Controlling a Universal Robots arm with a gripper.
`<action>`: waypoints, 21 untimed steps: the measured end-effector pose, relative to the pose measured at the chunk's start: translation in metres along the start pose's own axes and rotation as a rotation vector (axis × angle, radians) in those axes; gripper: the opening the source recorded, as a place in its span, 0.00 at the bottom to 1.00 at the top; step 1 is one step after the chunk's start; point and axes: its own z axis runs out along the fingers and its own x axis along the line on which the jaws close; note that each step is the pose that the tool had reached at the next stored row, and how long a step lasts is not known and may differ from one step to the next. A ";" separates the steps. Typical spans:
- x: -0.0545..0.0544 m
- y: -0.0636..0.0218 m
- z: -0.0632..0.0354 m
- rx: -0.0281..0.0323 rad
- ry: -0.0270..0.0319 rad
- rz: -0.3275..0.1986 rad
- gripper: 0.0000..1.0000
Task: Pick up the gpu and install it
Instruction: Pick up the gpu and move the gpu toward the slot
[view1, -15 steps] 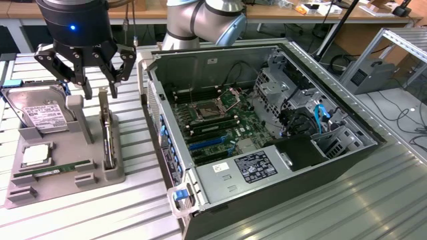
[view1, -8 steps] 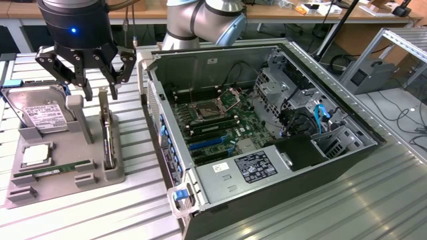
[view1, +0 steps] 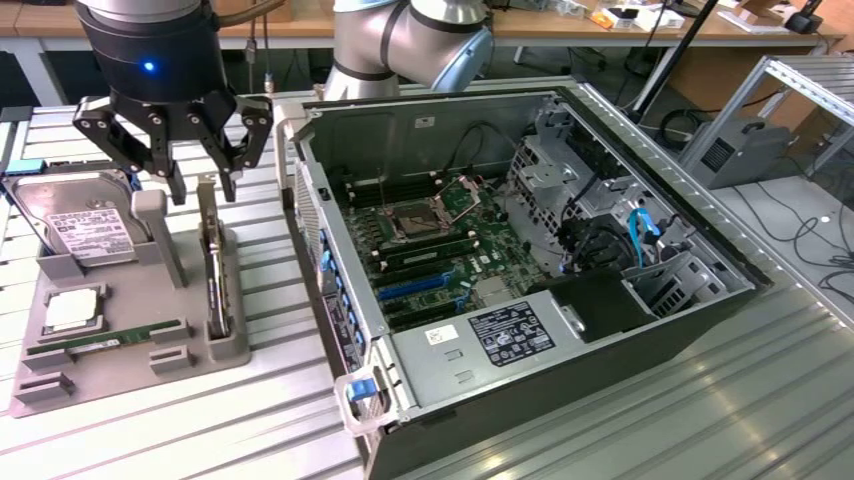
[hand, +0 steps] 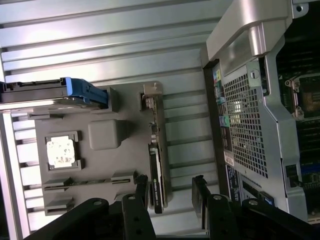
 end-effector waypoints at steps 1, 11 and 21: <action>0.000 0.0000 0.0002 0.0000 0.0000 0.000 0.48; 0.000 -0.0002 0.0039 0.0000 0.0000 0.000 0.48; 0.000 -0.0003 0.0070 0.0000 0.0000 0.000 0.48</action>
